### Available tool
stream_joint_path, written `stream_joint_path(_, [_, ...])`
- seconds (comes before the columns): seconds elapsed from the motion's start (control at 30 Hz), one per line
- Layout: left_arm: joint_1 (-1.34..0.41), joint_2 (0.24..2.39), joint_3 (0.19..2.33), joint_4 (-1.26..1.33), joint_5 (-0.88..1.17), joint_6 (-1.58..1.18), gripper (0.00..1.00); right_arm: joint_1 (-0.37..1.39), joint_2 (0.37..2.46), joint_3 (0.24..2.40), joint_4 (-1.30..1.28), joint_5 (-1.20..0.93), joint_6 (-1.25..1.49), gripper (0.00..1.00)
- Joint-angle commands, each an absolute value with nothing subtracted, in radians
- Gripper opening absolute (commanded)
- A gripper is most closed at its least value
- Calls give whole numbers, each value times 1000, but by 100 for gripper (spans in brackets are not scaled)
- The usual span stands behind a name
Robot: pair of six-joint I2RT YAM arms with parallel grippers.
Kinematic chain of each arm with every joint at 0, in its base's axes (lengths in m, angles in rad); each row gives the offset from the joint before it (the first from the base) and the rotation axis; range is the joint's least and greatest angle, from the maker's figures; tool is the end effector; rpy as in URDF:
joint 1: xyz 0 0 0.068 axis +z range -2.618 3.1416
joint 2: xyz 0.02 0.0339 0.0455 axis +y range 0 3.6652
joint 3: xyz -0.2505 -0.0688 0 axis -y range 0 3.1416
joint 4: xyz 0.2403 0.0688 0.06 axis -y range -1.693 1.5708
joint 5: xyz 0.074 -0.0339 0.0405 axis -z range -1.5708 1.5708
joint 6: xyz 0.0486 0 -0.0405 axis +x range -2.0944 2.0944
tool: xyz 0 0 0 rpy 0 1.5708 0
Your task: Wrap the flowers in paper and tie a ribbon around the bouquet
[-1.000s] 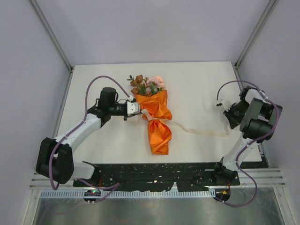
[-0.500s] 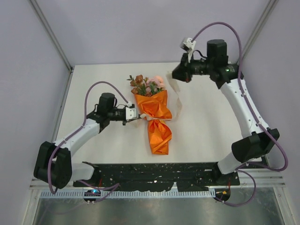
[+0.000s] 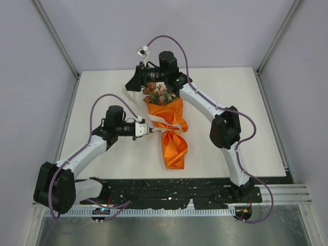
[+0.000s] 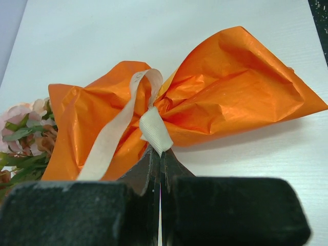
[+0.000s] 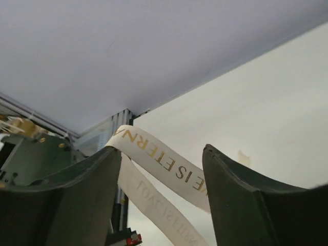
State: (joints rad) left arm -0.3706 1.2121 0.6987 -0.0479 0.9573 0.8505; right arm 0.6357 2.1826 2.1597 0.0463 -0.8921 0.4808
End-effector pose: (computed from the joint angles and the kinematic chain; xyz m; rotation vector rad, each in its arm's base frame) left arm 0.2253 -0.1302 0.2280 1.5102 1.2239 -0.6965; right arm 0.3879 0.3332 0.3755 -0.9069 1.5384 1.5203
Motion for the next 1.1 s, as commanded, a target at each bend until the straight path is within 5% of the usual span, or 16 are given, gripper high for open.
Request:
stream_joint_path(0.0, [-367, 1178, 687, -8, 977, 858, 0, 615, 2178, 2161, -50, -920, 430, 77])
stream_joint_path(0.33, [-367, 1253, 738, 78, 971, 747, 0, 448, 1760, 1591, -486, -1049, -79, 71])
stream_joint_path(0.53, [-367, 1282, 762, 75, 969, 739, 0, 500, 1721, 1450, -483, -996, -160, 83])
stream_joint_path(0.67, [-367, 1267, 752, 42, 963, 768, 0, 505, 1767, 1515, -410, -999, -106, 67])
stream_joint_path(0.7, [-367, 1259, 736, 37, 963, 782, 0, 506, 1785, 1534, -390, -997, -103, 49])
stream_joint_path(0.77, [-368, 1246, 713, 40, 965, 798, 0, 514, 1824, 1618, -380, -959, -81, 30])
stream_joint_path(0.83, [-367, 1239, 704, 41, 956, 795, 0, 518, 1898, 1822, -520, -908, -115, 34])
stream_joint_path(0.9, [-367, 1235, 703, 48, 948, 778, 0, 541, 1992, 2056, -754, -890, -255, 57])
stream_joint_path(0.97, [-367, 1239, 704, 69, 948, 758, 0, 570, 2075, 2137, -1063, -850, -486, 65])
stream_joint_path(1.07, [-365, 1241, 716, 89, 939, 718, 0, 523, 2079, 2151, -1151, -904, -525, 67])
